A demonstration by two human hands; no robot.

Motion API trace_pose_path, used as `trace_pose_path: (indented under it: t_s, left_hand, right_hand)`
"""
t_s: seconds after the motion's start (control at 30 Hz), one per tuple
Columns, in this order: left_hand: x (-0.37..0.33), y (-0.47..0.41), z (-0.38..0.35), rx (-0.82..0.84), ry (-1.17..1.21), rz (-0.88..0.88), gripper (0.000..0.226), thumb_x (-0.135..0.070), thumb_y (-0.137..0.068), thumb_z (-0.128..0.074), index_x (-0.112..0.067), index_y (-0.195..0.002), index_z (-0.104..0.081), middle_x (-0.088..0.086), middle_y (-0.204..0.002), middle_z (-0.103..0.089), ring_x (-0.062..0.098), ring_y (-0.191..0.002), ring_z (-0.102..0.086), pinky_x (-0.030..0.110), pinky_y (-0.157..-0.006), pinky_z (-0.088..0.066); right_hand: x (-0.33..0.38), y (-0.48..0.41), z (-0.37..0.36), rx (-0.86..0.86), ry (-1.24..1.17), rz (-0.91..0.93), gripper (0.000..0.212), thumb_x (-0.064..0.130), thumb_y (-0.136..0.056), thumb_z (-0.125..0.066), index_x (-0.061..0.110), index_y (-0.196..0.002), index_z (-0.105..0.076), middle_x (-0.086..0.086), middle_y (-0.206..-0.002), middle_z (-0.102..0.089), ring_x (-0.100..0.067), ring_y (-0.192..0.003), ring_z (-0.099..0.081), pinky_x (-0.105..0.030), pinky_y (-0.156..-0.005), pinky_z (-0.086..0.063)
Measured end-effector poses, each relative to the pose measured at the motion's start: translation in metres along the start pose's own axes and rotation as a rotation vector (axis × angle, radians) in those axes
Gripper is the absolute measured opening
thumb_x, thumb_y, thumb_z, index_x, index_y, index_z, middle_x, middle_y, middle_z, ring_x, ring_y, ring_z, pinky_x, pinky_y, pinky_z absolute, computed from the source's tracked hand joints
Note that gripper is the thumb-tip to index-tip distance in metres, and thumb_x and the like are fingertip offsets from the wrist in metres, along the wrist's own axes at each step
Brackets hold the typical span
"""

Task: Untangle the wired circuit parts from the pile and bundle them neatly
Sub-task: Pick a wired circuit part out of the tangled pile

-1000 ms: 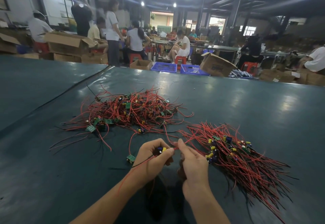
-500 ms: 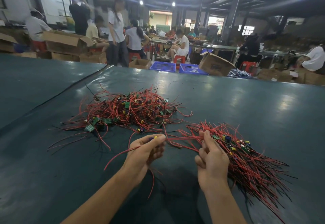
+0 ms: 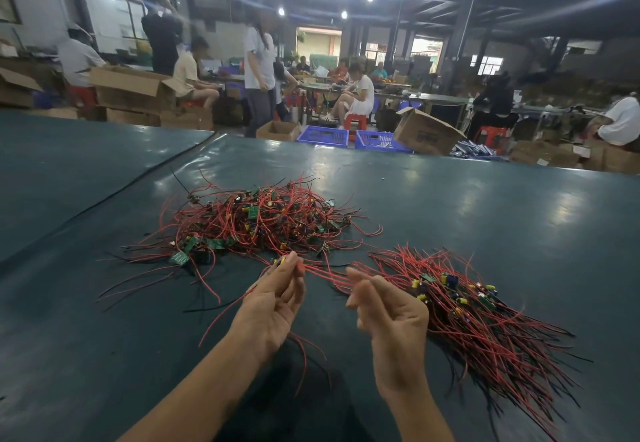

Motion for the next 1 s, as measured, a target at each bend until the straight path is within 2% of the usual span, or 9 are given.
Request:
trace_pose_path:
  t_s: [0.07,0.13,0.27,0.33,0.47,0.57,0.7,0.83,1.0]
  left_hand:
    - [-0.004,0.001,-0.001,0.057,-0.028,0.034,0.020,-0.008,-0.065,-0.072,-0.006,-0.085,-0.068,0.005,-0.068,-0.070,0.008,-0.053,-0.066,0.017,-0.046,-0.053]
    - [-0.005,0.005,-0.005,0.138,-0.139,0.080,0.034,-0.008,-0.067,-0.070,-0.010,-0.100,-0.065,0.003,-0.066,-0.068,0.008,-0.048,-0.062,0.017,-0.045,-0.052]
    - [0.006,0.017,-0.010,0.356,-0.606,0.157,0.071,-0.002,-0.066,-0.081,-0.020,-0.128,-0.050,0.004,-0.063,-0.059,0.010,-0.047,-0.055,0.021,-0.045,-0.047]
    - [0.014,0.022,-0.009,0.408,-0.799,0.161,0.086,0.001,-0.062,-0.080,-0.024,-0.134,-0.041,0.012,-0.069,-0.059,0.014,-0.051,-0.055,0.023,-0.047,-0.044]
    - [0.017,0.025,-0.008,0.435,-0.916,0.180,0.098,0.008,-0.063,-0.065,-0.025,-0.145,-0.022,0.024,-0.086,-0.061,0.024,-0.058,-0.057,0.031,-0.053,-0.044]
    - [0.016,0.022,-0.005,0.460,-0.981,0.209,0.106,0.005,-0.064,-0.069,-0.028,-0.148,-0.014,0.020,-0.080,-0.063,0.023,-0.058,-0.058,0.032,-0.054,-0.046]
    - [0.015,0.017,-0.003,0.453,-0.956,0.202,0.095,0.001,-0.066,-0.076,-0.023,-0.143,-0.024,0.007,-0.062,-0.064,0.014,-0.049,-0.057,0.023,-0.047,-0.046]
    - [0.013,0.008,-0.003,0.366,-0.657,0.235,0.058,-0.018,-0.075,-0.071,-0.018,-0.130,-0.054,0.010,-0.071,-0.067,0.015,-0.054,-0.061,0.022,-0.047,-0.050]
    - [0.024,0.007,0.001,0.366,-0.641,0.165,0.041,-0.017,-0.072,-0.075,-0.017,-0.111,-0.062,0.008,-0.076,-0.070,0.014,-0.055,-0.063,0.022,-0.047,-0.049]
  right_hand:
    - [-0.002,-0.001,0.002,-0.024,-0.161,-0.111,0.073,0.081,-0.056,-0.072,0.017,-0.090,-0.079,0.001,-0.062,-0.061,-0.003,-0.044,-0.036,-0.014,-0.043,-0.030]
    - [-0.005,-0.003,0.007,-0.098,-0.172,-0.199,0.087,0.091,-0.055,-0.060,0.016,-0.096,-0.078,0.001,-0.060,-0.058,-0.005,-0.043,-0.035,-0.015,-0.040,-0.027]
    - [-0.018,-0.003,0.008,-0.055,0.108,-0.376,0.065,0.067,-0.072,-0.061,0.005,-0.088,-0.074,0.007,-0.058,-0.055,-0.007,-0.044,-0.035,-0.019,-0.042,-0.028]
    - [-0.021,0.002,-0.002,0.074,0.175,-0.420,0.049,0.055,-0.072,-0.066,0.008,-0.082,-0.075,0.001,-0.062,-0.063,-0.010,-0.052,-0.051,-0.020,-0.048,-0.040]
    - [-0.023,0.004,-0.007,0.212,0.229,-0.481,0.017,0.029,-0.082,-0.074,0.013,-0.083,-0.080,-0.008,-0.079,-0.075,-0.016,-0.073,-0.070,-0.027,-0.061,-0.055]
    - [-0.027,0.004,-0.004,0.231,0.317,-0.558,0.014,0.019,-0.087,-0.071,0.011,-0.078,-0.078,-0.013,-0.077,-0.073,-0.020,-0.071,-0.068,-0.035,-0.065,-0.058]
    - [-0.026,0.002,0.001,0.079,0.213,-0.648,0.021,0.017,-0.088,-0.070,0.012,-0.067,-0.074,-0.008,-0.060,-0.064,-0.015,-0.049,-0.057,-0.024,-0.047,-0.047]
    - [-0.024,-0.003,0.013,-0.135,0.051,-0.648,0.021,0.025,-0.083,-0.075,0.019,-0.063,-0.071,-0.012,-0.069,-0.063,-0.024,-0.058,-0.054,-0.034,-0.059,-0.044]
    - [-0.024,-0.005,0.015,-0.269,0.011,-0.571,0.023,0.032,-0.083,-0.075,0.018,-0.065,-0.075,-0.002,-0.059,-0.060,-0.011,-0.045,-0.049,-0.024,-0.042,-0.037]
Point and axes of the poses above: each hand's wrist, its own y-axis away from the middle knuckle, its own z-axis out of the back of the hand, x = y × z, the point moved 3 cm from there along -y, towards the middle knuckle
